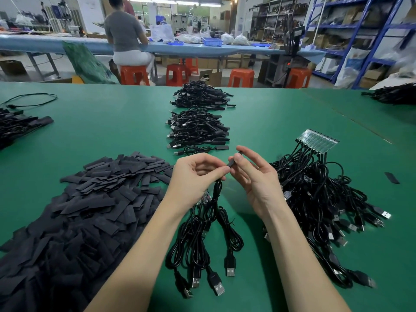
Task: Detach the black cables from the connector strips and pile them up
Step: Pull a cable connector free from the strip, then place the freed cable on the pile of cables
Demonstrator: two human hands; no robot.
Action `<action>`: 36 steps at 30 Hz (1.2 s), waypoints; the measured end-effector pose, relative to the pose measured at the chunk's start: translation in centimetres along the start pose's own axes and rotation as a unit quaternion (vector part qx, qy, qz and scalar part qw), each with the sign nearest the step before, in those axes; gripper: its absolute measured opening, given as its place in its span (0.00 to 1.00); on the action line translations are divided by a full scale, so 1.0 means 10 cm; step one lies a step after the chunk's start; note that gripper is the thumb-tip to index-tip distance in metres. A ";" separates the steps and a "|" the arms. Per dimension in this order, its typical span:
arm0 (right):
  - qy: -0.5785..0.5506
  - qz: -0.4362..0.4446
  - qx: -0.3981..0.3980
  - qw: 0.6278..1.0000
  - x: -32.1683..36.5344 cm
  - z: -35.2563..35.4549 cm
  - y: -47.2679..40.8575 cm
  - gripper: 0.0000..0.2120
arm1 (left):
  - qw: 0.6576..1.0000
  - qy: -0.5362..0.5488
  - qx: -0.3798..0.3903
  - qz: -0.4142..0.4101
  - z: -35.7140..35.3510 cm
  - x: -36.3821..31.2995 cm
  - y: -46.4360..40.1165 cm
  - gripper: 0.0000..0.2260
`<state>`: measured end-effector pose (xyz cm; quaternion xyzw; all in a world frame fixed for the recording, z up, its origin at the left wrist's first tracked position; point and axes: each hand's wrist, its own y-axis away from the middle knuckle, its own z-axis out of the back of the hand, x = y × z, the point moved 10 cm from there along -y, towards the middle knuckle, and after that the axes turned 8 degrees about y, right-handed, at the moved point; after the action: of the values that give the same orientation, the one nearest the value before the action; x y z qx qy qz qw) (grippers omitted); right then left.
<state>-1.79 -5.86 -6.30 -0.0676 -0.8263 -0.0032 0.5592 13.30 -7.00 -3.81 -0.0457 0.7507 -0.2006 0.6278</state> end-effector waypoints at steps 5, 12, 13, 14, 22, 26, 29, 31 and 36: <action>-0.007 -0.010 0.004 1.000 0.00 0.03 -0.02 0.11 | 1.000 -0.003 0.009 -0.001 -0.05 -0.02 0.01 0.05; -0.021 -0.021 -0.003 1.000 -0.01 0.03 -0.01 0.10 | 1.000 -0.006 0.009 -0.003 -0.03 -0.04 0.01 0.05; -0.021 -0.022 -0.005 1.000 -0.01 0.04 -0.01 0.09 | 1.000 -0.008 0.008 -0.002 -0.02 -0.03 0.01 0.05; -0.020 -0.022 -0.005 1.000 -0.01 0.04 -0.01 0.09 | 1.000 -0.008 0.007 -0.002 -0.02 -0.03 0.01 0.05; 0.000 -0.007 -0.015 1.000 -0.02 0.01 0.00 0.12 | 1.000 -0.012 -0.009 -0.008 -0.01 -0.01 0.01 0.04; -0.013 -0.010 -0.020 1.000 -0.03 0.03 -0.01 0.11 | 1.000 -0.012 -0.013 -0.007 0.00 -0.01 0.00 0.04; -0.019 -0.011 -0.035 0.999 -0.03 0.05 -0.01 0.13 | 1.000 -0.019 -0.010 -0.004 0.00 0.01 -0.01 0.04; -0.019 -0.007 -0.051 0.998 -0.03 0.07 -0.02 0.14 | 0.999 -0.042 -0.010 0.004 0.01 0.04 -0.03 0.04; -0.052 -0.002 -0.097 0.994 -0.01 0.19 -0.03 0.08 | 0.970 -0.205 0.055 0.119 -0.02 0.27 -0.01 0.17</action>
<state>-3.59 -6.03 -7.08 -0.1200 -0.8500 -0.0806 0.5065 12.50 -7.92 -6.28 0.0380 0.5936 -0.1516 0.7894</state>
